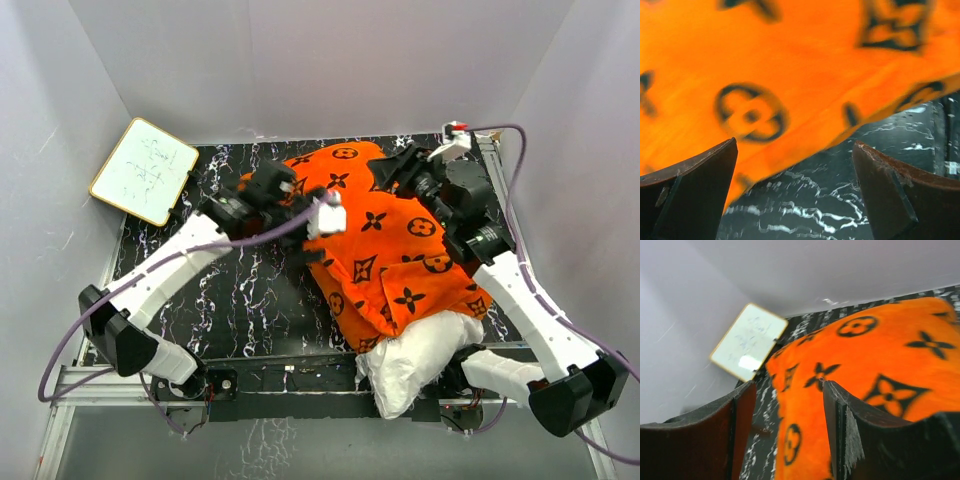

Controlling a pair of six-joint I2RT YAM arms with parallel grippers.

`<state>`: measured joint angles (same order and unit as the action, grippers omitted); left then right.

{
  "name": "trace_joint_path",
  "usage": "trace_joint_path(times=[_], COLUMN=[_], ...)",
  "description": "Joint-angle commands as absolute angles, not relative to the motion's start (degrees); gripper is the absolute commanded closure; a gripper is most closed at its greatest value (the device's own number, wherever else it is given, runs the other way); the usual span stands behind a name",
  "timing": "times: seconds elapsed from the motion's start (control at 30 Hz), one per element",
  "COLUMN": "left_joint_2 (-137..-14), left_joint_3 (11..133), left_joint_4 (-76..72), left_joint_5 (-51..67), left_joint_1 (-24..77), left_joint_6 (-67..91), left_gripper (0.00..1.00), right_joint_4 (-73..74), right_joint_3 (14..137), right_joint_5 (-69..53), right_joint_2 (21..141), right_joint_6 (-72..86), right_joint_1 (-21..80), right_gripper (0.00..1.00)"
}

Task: Remove the pillowcase from the pillow
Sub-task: Remove the pillow from the pillowcase.

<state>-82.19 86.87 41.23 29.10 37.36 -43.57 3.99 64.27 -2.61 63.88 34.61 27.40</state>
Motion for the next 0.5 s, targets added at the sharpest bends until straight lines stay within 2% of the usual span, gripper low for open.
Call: trace_joint_path(times=[0.0,0.13,0.23,0.37,0.43,0.47], left_joint_2=[-79.3,-82.1,-82.2,-85.7,-89.8,-91.9], left_joint_3=[83.7,81.7,75.6,70.1,72.9,74.7], left_joint_4=[40.3,37.8,28.0,14.7,14.6,14.5], left_joint_5=[29.1,27.3,22.2,10.6,7.7,6.9], left_joint_1=[51.0,57.4,59.3,58.7,54.9,52.4], left_joint_6=[-55.4,-59.6,-63.3,-64.0,-60.8,-58.1], left_gripper=[0.03,0.03,0.11,0.49,0.74,0.83], right_joint_4=[8.5,11.0,11.5,11.4,11.1,10.5], right_joint_3=[62.0,61.0,59.7,59.6,60.4,60.7], right_joint_5=[-3.9,-3.1,-2.5,-3.6,-4.4,-5.0], right_joint_2=[61.6,61.1,59.9,59.6,60.5,60.9], right_joint_6=[35.6,34.0,33.8,33.9,33.5,33.4], right_joint_1=[22.3,20.7,19.7,18.3,17.6,17.2], right_gripper=[0.41,0.41,0.41,0.4,0.39,0.38])
